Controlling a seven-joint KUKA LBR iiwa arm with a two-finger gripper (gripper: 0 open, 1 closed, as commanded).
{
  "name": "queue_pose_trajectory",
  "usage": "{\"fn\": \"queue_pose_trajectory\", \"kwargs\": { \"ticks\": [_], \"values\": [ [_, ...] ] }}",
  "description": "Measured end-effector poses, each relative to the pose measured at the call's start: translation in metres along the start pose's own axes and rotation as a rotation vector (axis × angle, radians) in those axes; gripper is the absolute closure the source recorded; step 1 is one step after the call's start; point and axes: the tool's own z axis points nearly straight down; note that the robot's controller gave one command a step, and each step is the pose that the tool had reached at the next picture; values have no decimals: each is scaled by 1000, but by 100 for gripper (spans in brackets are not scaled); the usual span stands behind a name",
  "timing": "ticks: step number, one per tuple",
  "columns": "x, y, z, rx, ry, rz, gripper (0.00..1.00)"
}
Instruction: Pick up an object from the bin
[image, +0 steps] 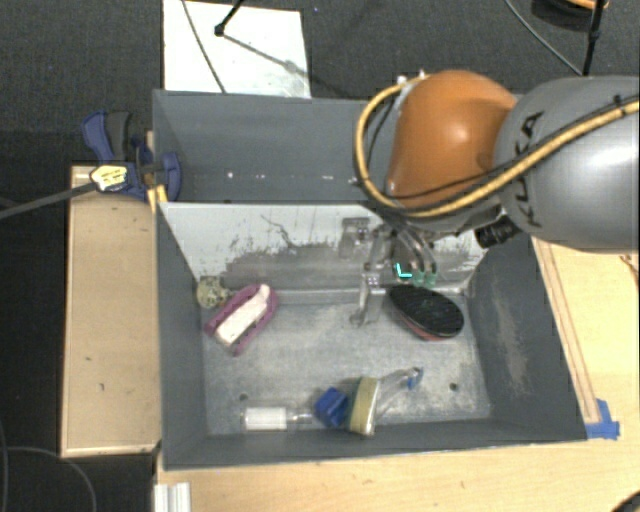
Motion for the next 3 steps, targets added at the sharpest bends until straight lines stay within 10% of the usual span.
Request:
{"fn": "queue_pose_trajectory", "kwargs": {
  "ticks": [1, 2, 3],
  "values": [
    [67, -6, 73, 1, 2, -135, 0],
    [93, 2, 151, 0, -3, -128, 0],
    [90, 3, 147, -2, -15, -123, 100]
  ]
}}
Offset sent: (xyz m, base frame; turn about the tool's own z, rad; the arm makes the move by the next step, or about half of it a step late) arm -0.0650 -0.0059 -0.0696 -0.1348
